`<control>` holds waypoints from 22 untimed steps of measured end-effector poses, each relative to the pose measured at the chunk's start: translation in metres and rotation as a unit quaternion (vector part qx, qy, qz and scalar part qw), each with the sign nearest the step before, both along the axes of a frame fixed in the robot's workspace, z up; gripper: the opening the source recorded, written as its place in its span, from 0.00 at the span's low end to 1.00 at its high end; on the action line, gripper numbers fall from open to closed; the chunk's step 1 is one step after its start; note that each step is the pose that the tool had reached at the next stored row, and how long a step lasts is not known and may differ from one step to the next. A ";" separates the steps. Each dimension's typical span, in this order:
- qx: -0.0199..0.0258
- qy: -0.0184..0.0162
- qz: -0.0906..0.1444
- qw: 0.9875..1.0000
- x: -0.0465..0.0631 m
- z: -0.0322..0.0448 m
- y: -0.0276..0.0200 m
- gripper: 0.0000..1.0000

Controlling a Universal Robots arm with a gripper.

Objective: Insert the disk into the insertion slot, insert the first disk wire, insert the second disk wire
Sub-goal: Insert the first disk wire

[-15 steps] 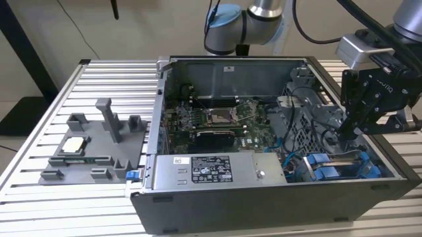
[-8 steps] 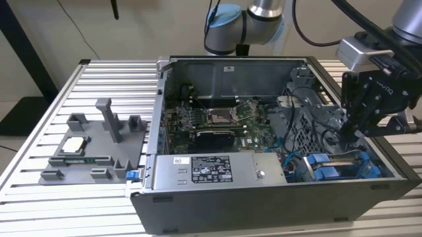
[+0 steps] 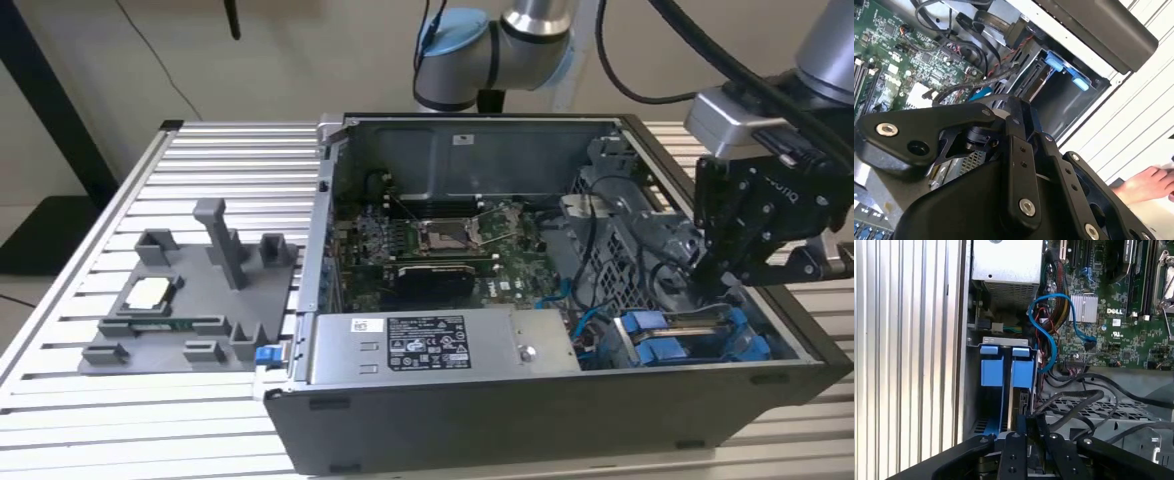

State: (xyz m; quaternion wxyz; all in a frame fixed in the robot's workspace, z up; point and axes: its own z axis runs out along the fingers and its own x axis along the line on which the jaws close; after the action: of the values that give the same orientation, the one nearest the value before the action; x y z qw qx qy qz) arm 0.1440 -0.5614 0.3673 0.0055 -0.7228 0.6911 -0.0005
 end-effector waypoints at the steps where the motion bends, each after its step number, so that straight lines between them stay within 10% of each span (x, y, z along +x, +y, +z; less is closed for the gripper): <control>1: 0.000 0.000 0.000 1.000 0.001 -0.0013 0.0000 0.19; 22: 0.000 0.000 -0.001 1.000 0.016 -0.0226 0.0000 0.19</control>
State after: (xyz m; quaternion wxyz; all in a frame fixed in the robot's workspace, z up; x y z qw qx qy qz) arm 0.1596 -0.5614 0.3448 0.0055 -0.7222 0.6917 -0.0005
